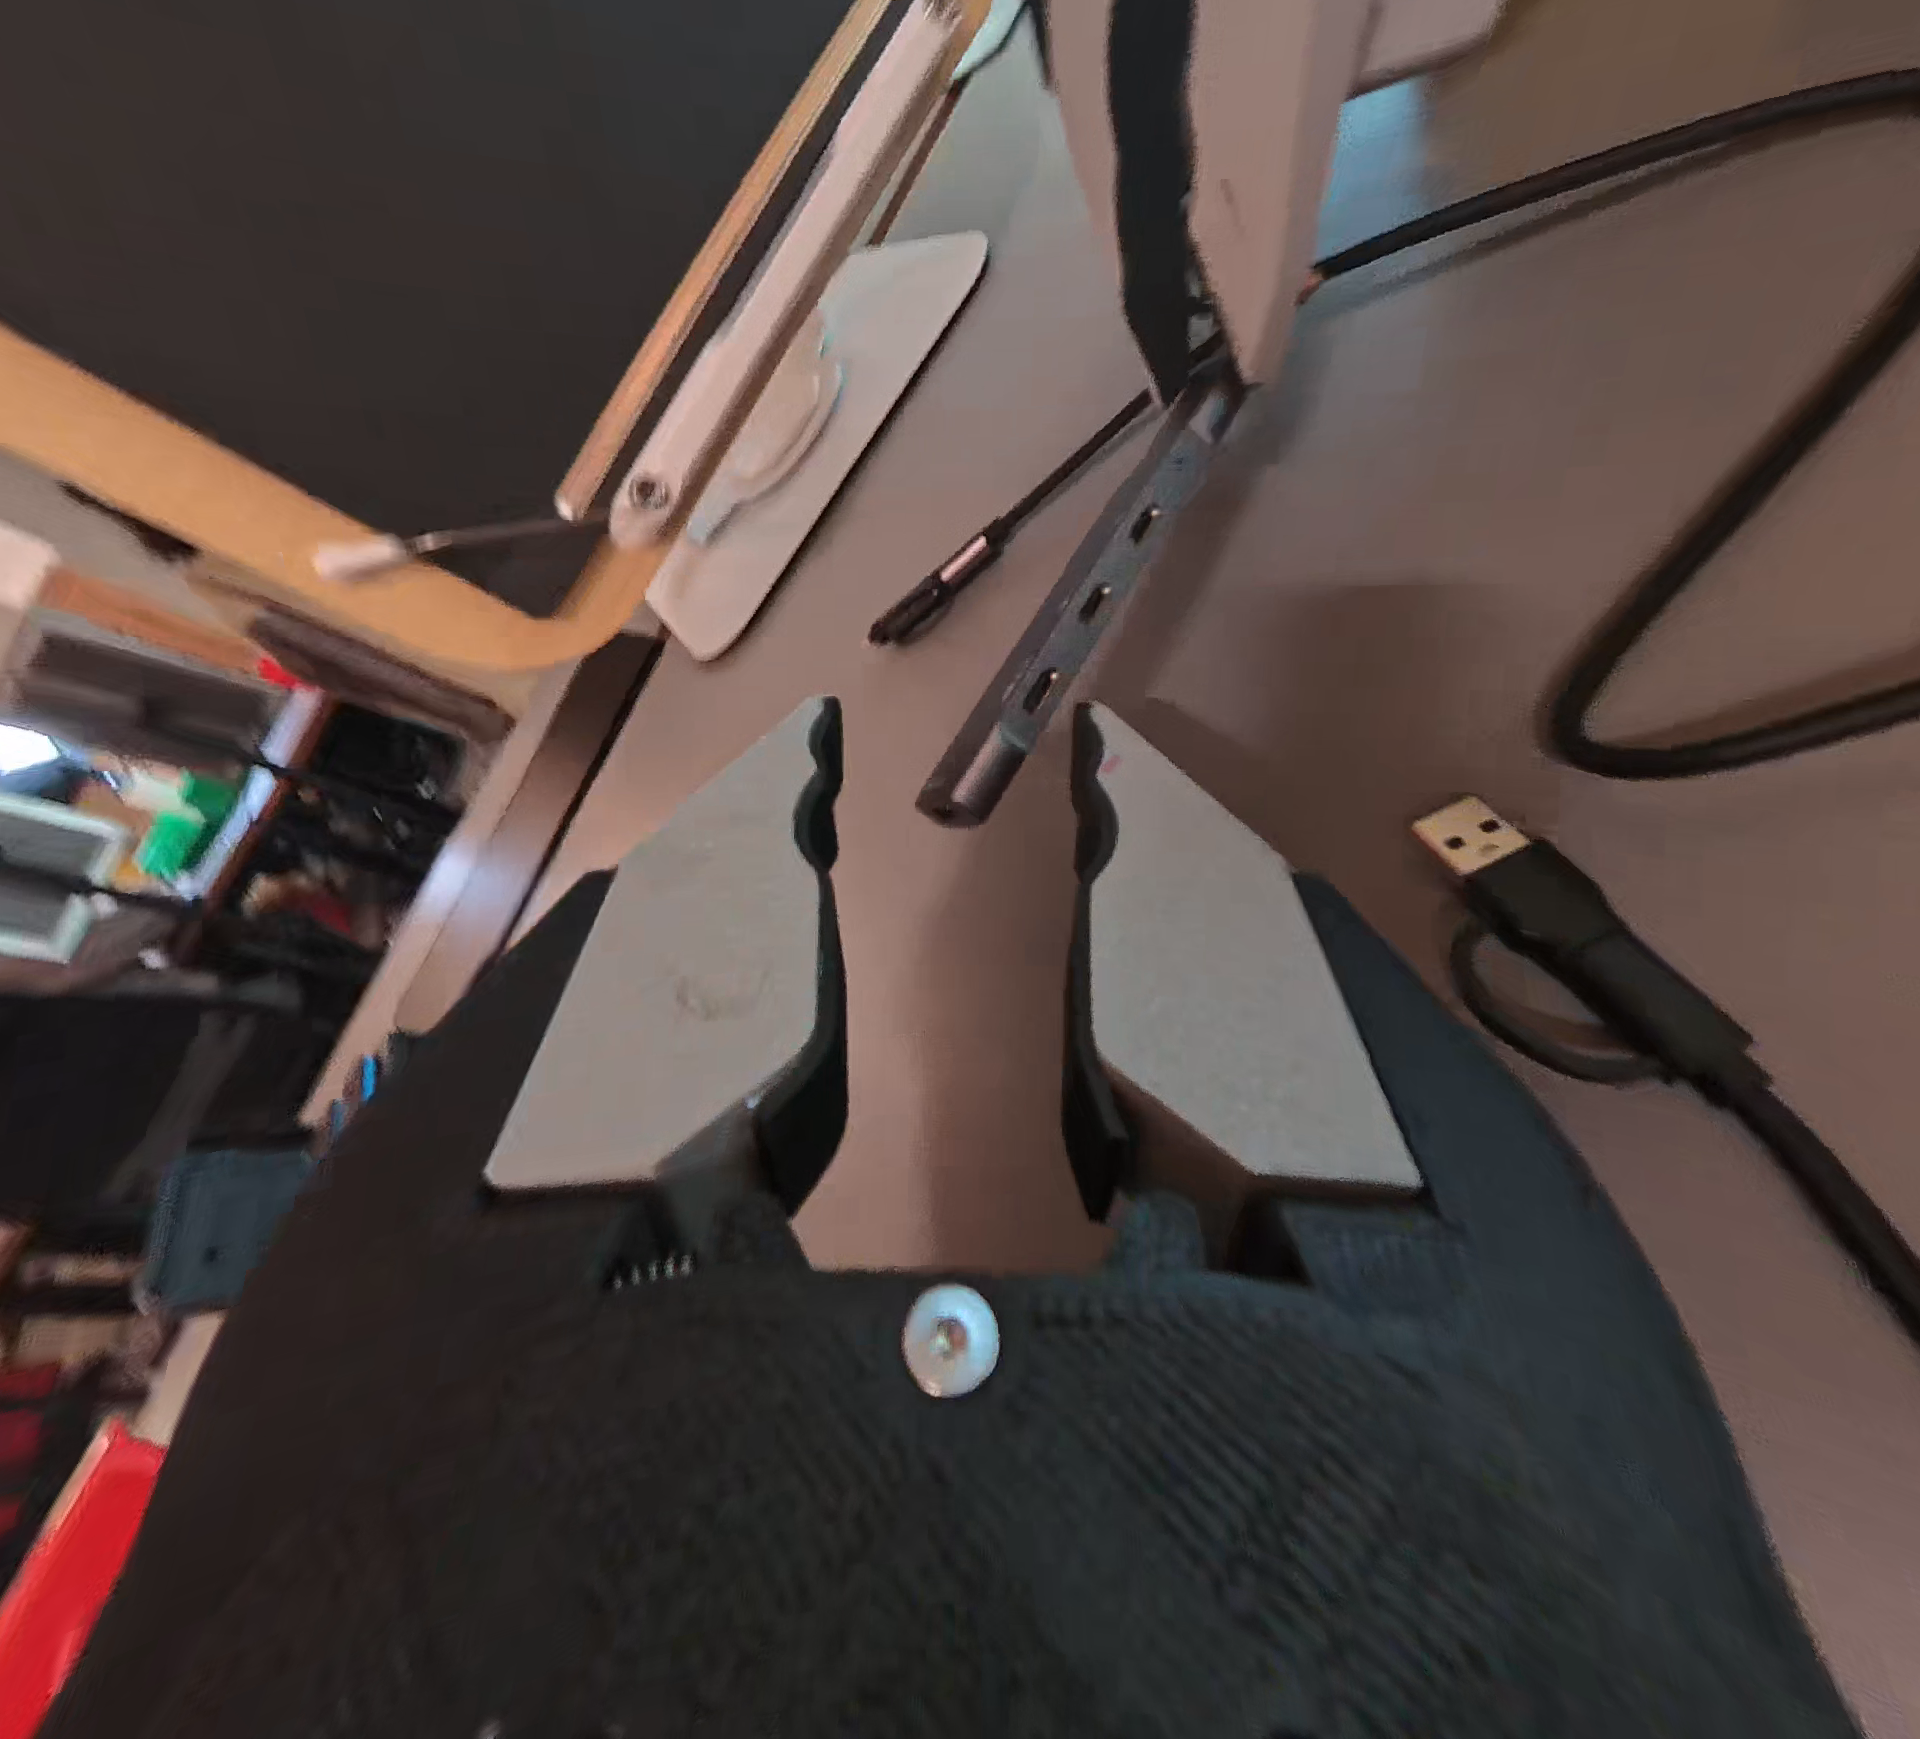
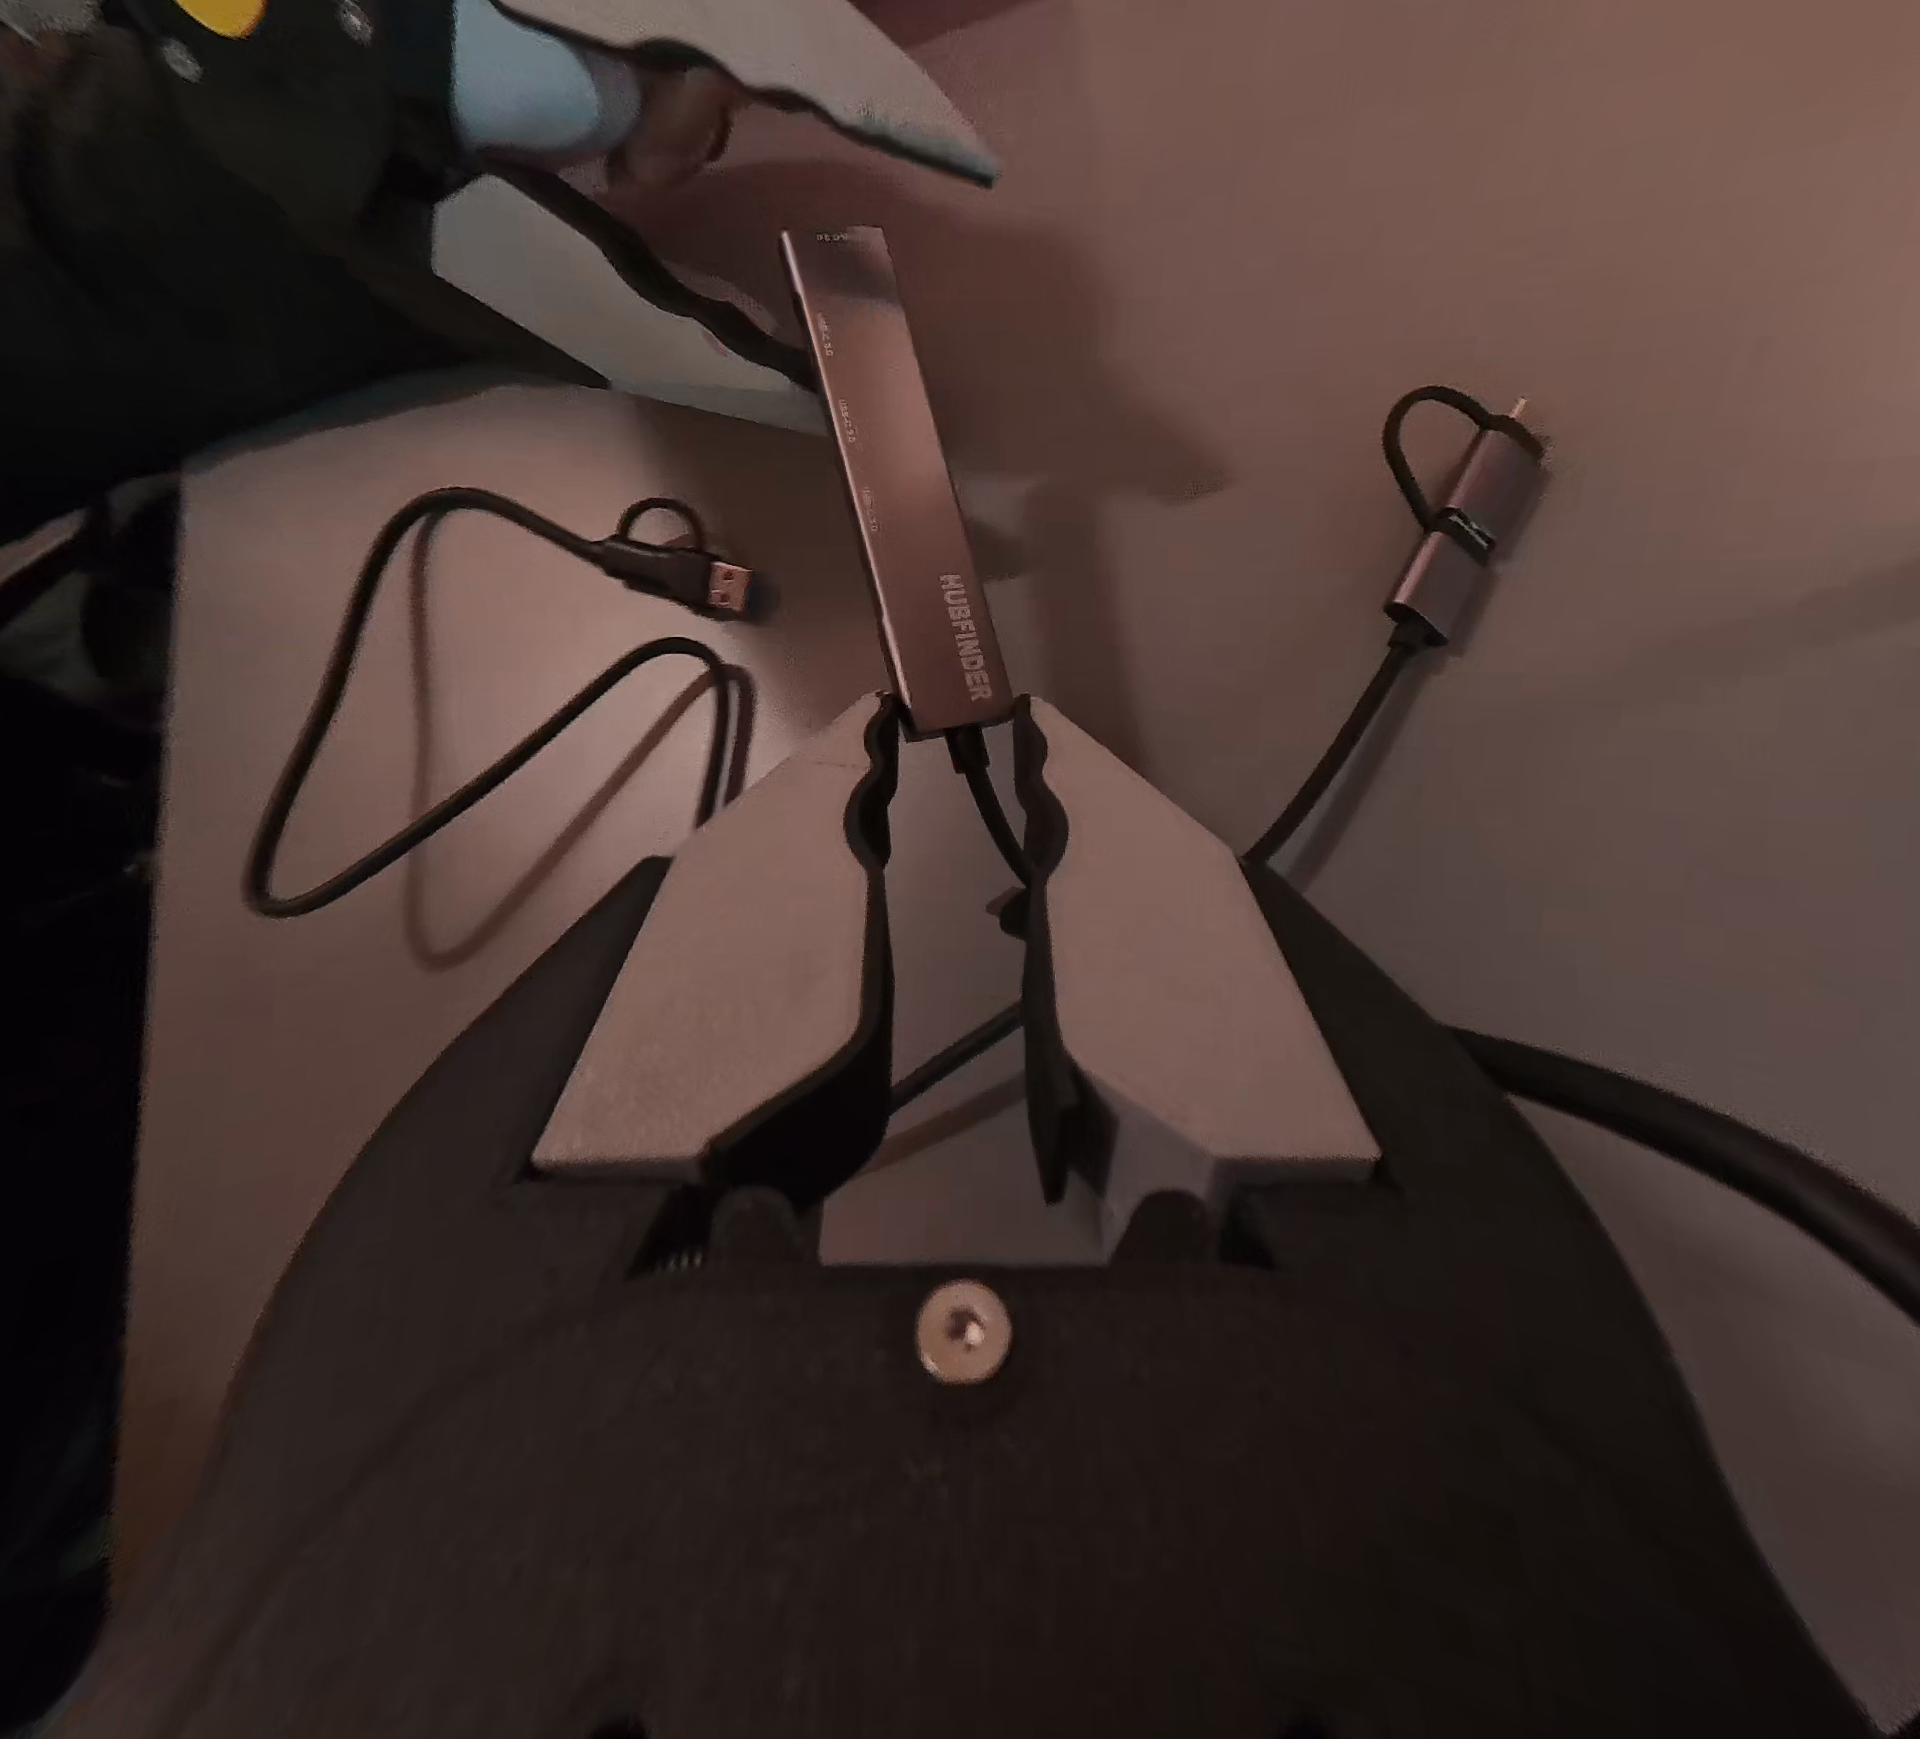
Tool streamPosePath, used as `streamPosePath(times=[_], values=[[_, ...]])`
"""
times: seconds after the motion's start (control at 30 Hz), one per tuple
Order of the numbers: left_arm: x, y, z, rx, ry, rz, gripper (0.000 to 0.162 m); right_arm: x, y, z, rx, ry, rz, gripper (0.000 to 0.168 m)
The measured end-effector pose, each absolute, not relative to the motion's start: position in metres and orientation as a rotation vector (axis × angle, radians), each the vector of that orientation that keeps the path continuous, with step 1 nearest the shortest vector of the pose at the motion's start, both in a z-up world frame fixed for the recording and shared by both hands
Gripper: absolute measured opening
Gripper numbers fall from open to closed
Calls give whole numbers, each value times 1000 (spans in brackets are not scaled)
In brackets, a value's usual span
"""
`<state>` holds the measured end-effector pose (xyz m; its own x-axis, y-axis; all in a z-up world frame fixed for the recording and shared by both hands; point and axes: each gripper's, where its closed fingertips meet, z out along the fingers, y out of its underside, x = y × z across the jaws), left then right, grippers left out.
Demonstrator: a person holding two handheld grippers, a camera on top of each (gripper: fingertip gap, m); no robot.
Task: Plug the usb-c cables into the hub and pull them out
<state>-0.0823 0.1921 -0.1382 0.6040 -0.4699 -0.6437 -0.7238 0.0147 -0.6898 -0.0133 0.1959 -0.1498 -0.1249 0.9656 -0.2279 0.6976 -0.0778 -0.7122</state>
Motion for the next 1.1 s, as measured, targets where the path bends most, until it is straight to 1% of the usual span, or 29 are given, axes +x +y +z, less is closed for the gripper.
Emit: streamPosePath(times=[0.13,0.17,0.2,0.27,0.3,0.47,0.53,0.57,0.7,0.73,0.8,0.87,0.9,0.97,1.1], values=[[-65,180,-132,-1485,1121,292,15,-10,192,-139,-1769,-1840,1092,19],[-62,177,-134,-1494,1152,261,13,-9,194,-135,-1766,-1818,1103,12],[-57,173,-137,-1515,1174,198,8,-9,197,-130,-1763,-1780,1135,11],[-54,172,-133,-1516,1152,149,7,-10,199,-116,-1765,-1691,1268,9],[-54,172,-132,-1519,1144,136,7,-10,201,-110,-1764,-1648,1329,0],[-62,174,-130,-1620,1058,-24,7,-11,215,-96,-1756,-1512,1368,0],[-65,175,-128,-1637,1030,-46,7,-12,213,-95,-1743,-1534,1330,6],[-65,175,-128,-1644,1026,-56,7,-12,211,-97,-1731,-1564,1296,12],[-62,174,-135,-1674,1048,-93,7,-21,189,-96,-1534,-1713,1161,43],[-60,173,-136,-1672,1054,-100,7,-25,182,-95,-1459,-1743,1126,42],[-57,172,-135,-1664,1066,-109,7,-29,174,-100,-1363,-1811,1011,34],[-56,170,-132,-1648,1066,-112,7,-32,174,-113,-1337,-1871,861,25],[-54,169,-129,-1636,1067,-124,7,-33,176,-118,-1334,-1887,802,24],[-50,165,-124,-1604,1070,-147,7,-35,181,-122,-1334,-1880,733,12],[-49,165,-117,-1564,1040,-157,7,-35,181,-116,-1305,-1848,784,11]])
